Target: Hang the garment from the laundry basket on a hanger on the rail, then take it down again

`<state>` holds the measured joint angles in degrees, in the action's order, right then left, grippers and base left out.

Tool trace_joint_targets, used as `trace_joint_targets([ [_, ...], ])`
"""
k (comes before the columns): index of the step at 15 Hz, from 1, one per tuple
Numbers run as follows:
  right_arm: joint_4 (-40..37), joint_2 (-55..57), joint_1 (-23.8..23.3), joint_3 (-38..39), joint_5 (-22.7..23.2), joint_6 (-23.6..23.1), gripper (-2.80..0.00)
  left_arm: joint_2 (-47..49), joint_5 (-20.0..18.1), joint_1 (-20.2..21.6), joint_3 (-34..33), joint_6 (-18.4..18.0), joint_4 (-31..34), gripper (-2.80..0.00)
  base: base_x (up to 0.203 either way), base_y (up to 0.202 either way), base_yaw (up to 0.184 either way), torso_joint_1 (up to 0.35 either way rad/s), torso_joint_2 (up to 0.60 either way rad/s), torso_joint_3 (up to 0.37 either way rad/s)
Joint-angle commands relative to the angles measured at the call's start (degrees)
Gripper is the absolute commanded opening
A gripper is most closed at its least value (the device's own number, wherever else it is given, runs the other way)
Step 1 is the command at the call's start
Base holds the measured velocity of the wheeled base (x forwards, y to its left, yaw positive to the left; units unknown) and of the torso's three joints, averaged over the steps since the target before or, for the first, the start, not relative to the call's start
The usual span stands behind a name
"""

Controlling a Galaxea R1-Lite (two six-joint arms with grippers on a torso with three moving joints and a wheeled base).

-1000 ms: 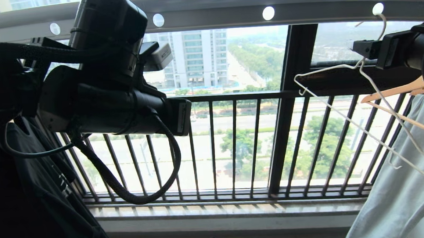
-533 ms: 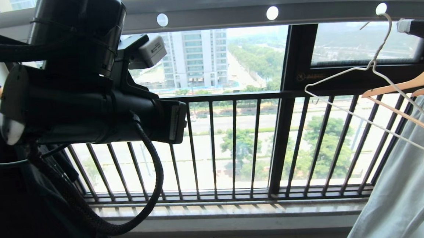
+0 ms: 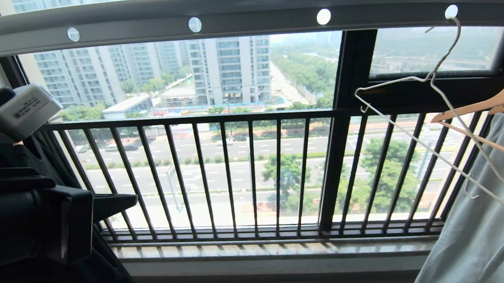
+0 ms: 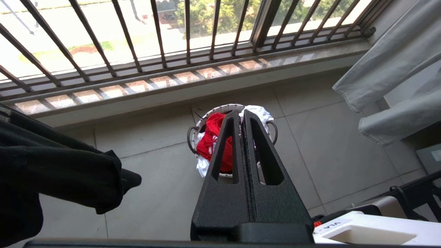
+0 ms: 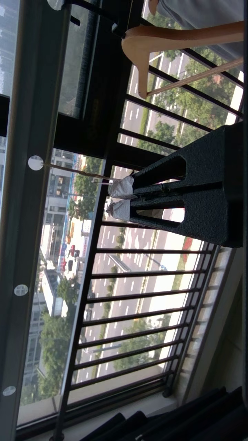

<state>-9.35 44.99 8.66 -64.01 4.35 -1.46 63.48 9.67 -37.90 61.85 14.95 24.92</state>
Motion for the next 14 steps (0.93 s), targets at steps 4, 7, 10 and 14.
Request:
trace_joint_targets([
  [4, -19.7, -22.1, -0.2, 3.0, -0.8, 4.5, -2.8, -34.8, 0.2, 20.9, -15.2, -0.1, 1.3, -2.8, 0.0, 0.0, 0.0, 0.0, 0.0, 0.0],
  [7, -26.3, -26.7, -4.1, 3.2, -2.4, 8.4, -2.8, -47.5, 0.3, 33.4, -18.4, -3.0, 8.1, -2.8, 0.0, 0.0, 0.0, 0.0, 0.0, 0.0],
  [10, -29.5, -33.8, -7.6, 6.2, -2.0, 8.9, -2.8, -58.0, -0.7, 37.4, -23.6, -7.3, 11.7, -2.8, 0.0, 0.0, 0.0, 0.0, 0.0, 0.0],
  [14, -30.0, -39.7, -8.4, 17.4, -1.3, 7.8, -2.8, -63.4, -0.7, 37.9, -36.1, -8.3, 11.6, -2.8, 0.0, 0.0, 0.0, 0.0, 0.0, 0.0],
])
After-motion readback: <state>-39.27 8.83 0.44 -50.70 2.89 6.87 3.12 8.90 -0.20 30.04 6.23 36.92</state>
